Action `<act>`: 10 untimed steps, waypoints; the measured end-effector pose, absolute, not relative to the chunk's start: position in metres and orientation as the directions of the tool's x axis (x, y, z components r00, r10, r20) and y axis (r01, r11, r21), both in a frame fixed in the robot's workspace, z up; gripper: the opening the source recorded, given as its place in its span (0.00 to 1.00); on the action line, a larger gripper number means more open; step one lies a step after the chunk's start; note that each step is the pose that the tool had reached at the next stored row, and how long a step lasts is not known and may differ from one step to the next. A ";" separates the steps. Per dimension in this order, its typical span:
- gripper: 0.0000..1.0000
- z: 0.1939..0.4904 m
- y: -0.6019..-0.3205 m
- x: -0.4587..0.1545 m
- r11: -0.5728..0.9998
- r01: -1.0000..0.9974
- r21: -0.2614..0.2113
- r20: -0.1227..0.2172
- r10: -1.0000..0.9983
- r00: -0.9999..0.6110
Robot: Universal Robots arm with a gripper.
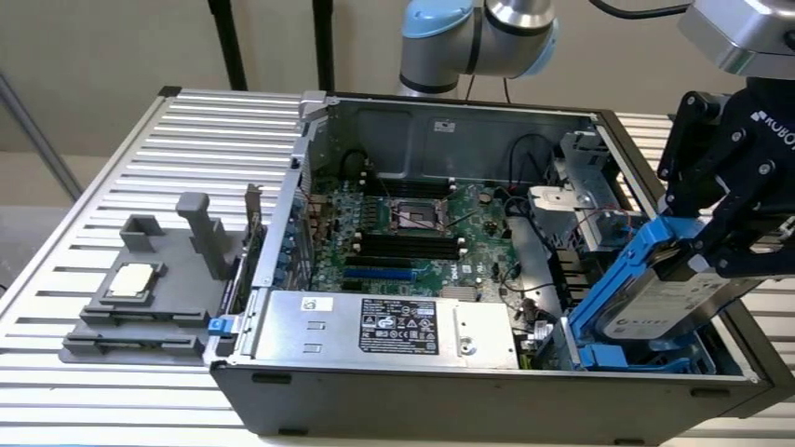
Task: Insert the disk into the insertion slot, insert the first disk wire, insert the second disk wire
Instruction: 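Insert the disk into the insertion slot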
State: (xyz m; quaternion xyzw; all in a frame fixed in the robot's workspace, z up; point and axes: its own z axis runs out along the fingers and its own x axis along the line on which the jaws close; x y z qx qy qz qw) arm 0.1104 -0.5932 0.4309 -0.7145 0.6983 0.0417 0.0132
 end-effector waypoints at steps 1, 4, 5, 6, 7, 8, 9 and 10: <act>0.34 0.431 -0.593 0.110 -0.024 -0.999 0.040 -0.078 -0.997 0.021; 0.41 0.430 -0.593 0.110 -0.024 -0.999 0.040 -0.078 -0.997 0.021; 0.41 0.430 -0.593 0.110 -0.024 -0.999 0.040 -0.079 -0.997 0.021; 0.41 0.430 -0.593 0.110 -0.024 -0.999 0.039 -0.079 -0.997 0.021; 0.41 0.430 -0.593 0.110 -0.024 -0.999 0.039 -0.079 -0.997 0.021; 0.41 0.430 -0.593 0.110 -0.024 -0.999 0.039 -0.079 -0.997 0.021; 0.41 0.430 -0.593 0.110 -0.024 -0.999 0.039 -0.079 -0.997 0.021; 0.41 0.430 -0.593 0.110 -0.024 -0.999 0.039 -0.079 -0.997 0.021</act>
